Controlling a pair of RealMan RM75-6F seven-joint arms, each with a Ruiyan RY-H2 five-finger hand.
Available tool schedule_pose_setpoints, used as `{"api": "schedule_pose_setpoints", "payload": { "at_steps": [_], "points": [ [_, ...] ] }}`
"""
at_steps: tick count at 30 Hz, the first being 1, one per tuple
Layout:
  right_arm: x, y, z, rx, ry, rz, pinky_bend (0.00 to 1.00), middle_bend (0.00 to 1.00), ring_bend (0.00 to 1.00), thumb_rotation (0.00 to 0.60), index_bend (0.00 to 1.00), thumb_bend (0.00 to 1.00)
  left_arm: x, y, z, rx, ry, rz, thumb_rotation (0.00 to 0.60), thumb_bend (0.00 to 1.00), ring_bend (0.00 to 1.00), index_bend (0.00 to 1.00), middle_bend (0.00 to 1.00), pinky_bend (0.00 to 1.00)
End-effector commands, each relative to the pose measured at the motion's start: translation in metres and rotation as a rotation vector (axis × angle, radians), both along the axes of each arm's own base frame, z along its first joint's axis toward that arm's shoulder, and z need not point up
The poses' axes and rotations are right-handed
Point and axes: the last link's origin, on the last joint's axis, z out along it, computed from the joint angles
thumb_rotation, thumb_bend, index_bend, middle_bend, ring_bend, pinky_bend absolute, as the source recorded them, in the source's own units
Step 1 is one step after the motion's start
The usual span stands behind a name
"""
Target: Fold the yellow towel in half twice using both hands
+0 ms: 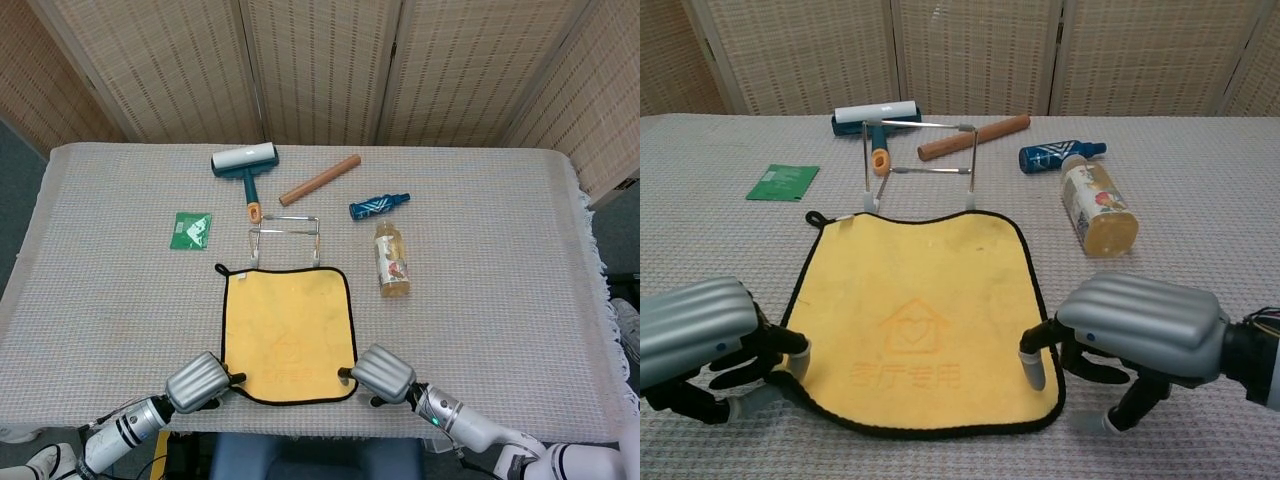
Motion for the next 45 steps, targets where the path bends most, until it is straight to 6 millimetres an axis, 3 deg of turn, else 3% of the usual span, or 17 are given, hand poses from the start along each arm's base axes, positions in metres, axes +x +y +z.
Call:
{"api": "schedule_pose_setpoints", "payload": {
  "at_steps": [1,9,18,28,38,45],
  "points": [
    [0.001,0.000,-0.004,0.003,0.012,0.009,1.00,0.91,1.00,0.600,0.45,0.26,0.000,0.000,0.000,0.000,-0.003,0.001,0.600,0.53,0.84,0.56,0.90,0.91],
    [0.004,-0.003,-0.012,-0.015,0.027,0.030,1.00,0.91,1.00,0.600,0.47,0.26,-0.002,-0.002,0.000,-0.003,-0.006,0.001,0.600,0.53,0.84,0.56,0.90,0.91],
    [0.009,-0.006,-0.019,-0.026,0.013,0.040,1.00,0.91,1.00,0.600,0.57,0.40,-0.002,-0.002,0.002,-0.004,-0.026,0.009,0.600,0.53,0.84,0.56,0.90,0.91],
    [0.014,0.002,-0.005,0.006,-0.018,0.029,1.00,0.92,1.00,0.600,0.68,0.48,0.000,-0.014,0.021,-0.032,-0.129,0.068,0.600,0.53,0.84,0.56,0.90,0.91],
    [0.020,0.029,0.012,0.092,-0.027,0.035,1.00,0.93,1.00,0.600,0.68,0.48,-0.003,-0.046,0.049,-0.077,-0.142,0.116,0.600,0.53,0.84,0.56,0.90,0.91],
    [0.022,0.032,0.019,0.083,-0.046,0.021,1.00,0.93,1.00,0.600,0.68,0.48,-0.001,-0.049,0.056,-0.097,-0.165,0.171,0.600,0.53,0.84,0.56,0.90,0.91]
  ]
}}
